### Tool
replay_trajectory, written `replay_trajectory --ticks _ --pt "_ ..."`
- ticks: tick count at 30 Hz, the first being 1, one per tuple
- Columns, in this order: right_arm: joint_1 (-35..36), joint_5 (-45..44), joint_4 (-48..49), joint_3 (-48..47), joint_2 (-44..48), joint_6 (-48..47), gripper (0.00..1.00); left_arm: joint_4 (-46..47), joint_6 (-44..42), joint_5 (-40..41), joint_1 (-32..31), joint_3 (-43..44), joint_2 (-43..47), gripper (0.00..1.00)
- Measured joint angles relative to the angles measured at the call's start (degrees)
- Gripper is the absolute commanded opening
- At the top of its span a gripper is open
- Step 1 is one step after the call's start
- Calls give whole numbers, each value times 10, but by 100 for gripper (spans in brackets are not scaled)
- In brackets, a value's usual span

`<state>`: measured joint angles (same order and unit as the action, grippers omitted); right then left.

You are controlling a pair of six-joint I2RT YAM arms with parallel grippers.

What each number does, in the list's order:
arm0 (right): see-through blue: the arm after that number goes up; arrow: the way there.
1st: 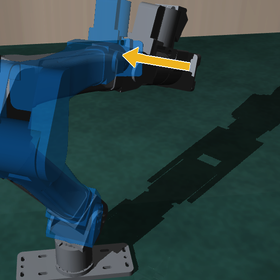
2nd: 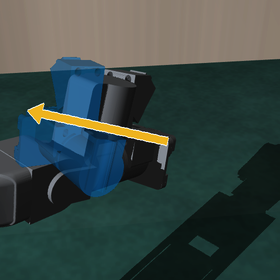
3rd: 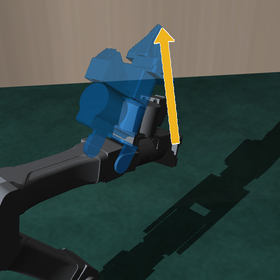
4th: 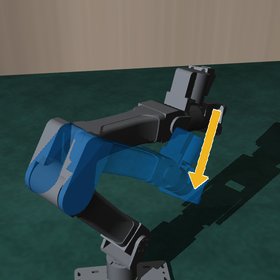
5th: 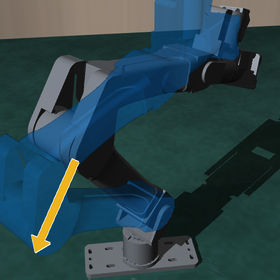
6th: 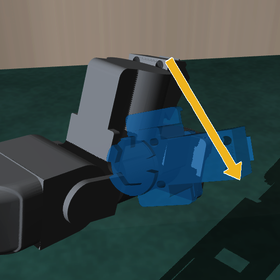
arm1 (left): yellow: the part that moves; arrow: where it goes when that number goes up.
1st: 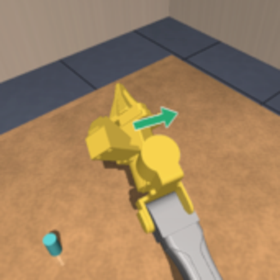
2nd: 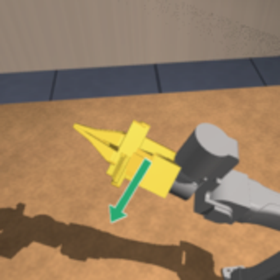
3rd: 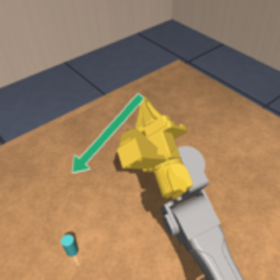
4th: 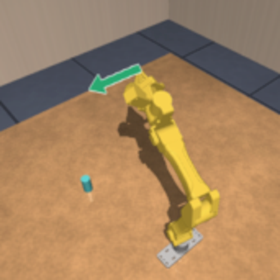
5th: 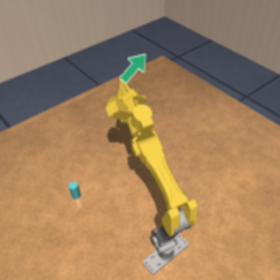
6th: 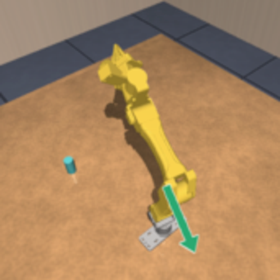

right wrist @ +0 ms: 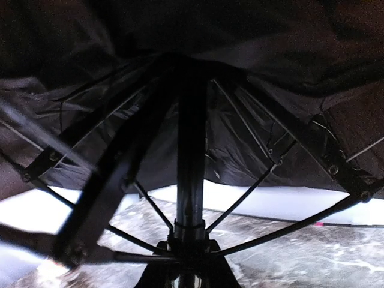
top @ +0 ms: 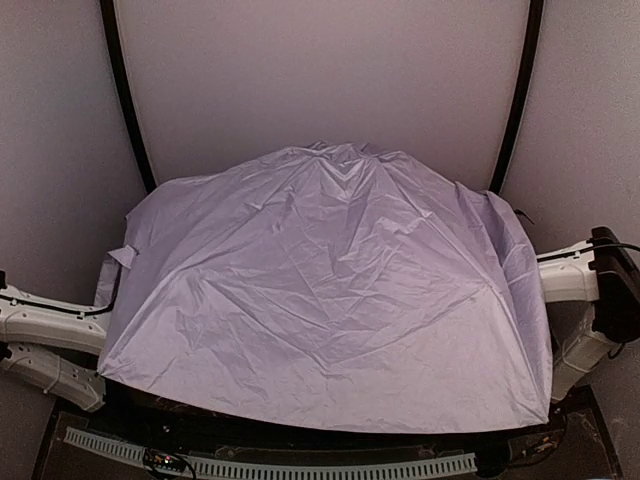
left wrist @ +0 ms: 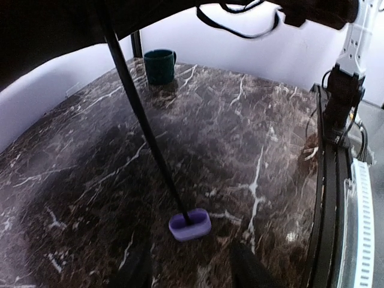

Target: Put away the umbrella

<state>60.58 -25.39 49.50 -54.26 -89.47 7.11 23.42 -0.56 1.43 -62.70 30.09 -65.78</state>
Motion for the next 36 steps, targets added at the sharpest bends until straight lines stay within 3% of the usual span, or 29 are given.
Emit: replay_trajectory --ticks 10,15,22,29,33,36 --pt "-93 20 47 3 8 -35 0 -263 -3 12 -89 66 155 49" --pt "-111 30 6 -79 8 -86 0 -334 18 9 -97 77 197 50" --pt "-111 51 -38 -228 8 -148 0 -376 46 14 -99 25 218 57" --pt "-111 64 -101 -315 7 -188 0 -387 43 16 -99 19 281 56" --pt "-115 71 -127 -343 3 -207 0 -411 41 42 -99 78 316 50" --pt "-127 82 -154 -355 2 -212 0 -385 27 118 -100 144 352 51"
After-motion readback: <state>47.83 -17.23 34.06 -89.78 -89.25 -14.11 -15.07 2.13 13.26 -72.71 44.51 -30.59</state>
